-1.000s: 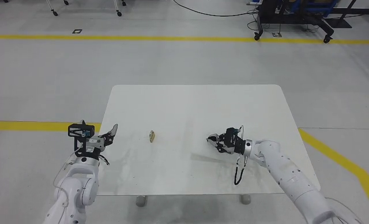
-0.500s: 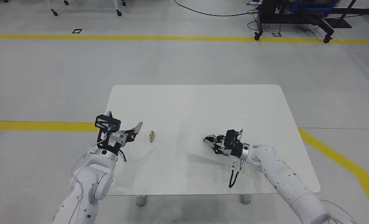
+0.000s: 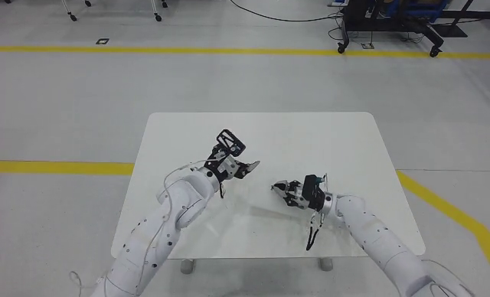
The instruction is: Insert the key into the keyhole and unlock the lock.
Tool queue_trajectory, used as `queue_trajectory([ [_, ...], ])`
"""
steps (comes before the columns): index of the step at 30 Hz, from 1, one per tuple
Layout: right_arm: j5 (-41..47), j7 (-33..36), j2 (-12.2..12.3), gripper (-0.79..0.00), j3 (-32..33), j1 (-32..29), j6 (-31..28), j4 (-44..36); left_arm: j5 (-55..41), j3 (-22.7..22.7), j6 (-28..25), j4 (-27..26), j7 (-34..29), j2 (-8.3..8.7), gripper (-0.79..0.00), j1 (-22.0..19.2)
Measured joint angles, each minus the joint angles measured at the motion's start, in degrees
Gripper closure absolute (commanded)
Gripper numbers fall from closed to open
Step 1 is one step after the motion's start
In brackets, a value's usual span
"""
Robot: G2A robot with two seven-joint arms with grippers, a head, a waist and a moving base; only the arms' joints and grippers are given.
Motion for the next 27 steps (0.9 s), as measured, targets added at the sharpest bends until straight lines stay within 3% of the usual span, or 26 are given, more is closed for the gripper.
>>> queue_trajectory([
  [6,-1.1,-4.4,-0.4,0.0,-1.3,1.1,0.9,3.0,0.4,7.2,2.5,9.0,-1.9,-2.52,-0.785,-5.8],
  [15,0.2,-6.6,-1.1,0.0,-2.8,3.1,1.2,6.3,1.5,11.9,5.3,20.3,-2.0,-5.07,-0.785,-9.6],
  [22,3.1,-6.9,-1.5,0.0,-3.9,4.0,1.4,7.6,2.3,12.7,6.5,24.6,-0.8,-6.17,-0.785,-11.0],
  [27,5.7,-5.7,-1.0,0.0,-4.3,3.8,0.3,6.1,2.4,9.9,8.8,22.8,1.8,-5.87,-0.785,-10.6],
])
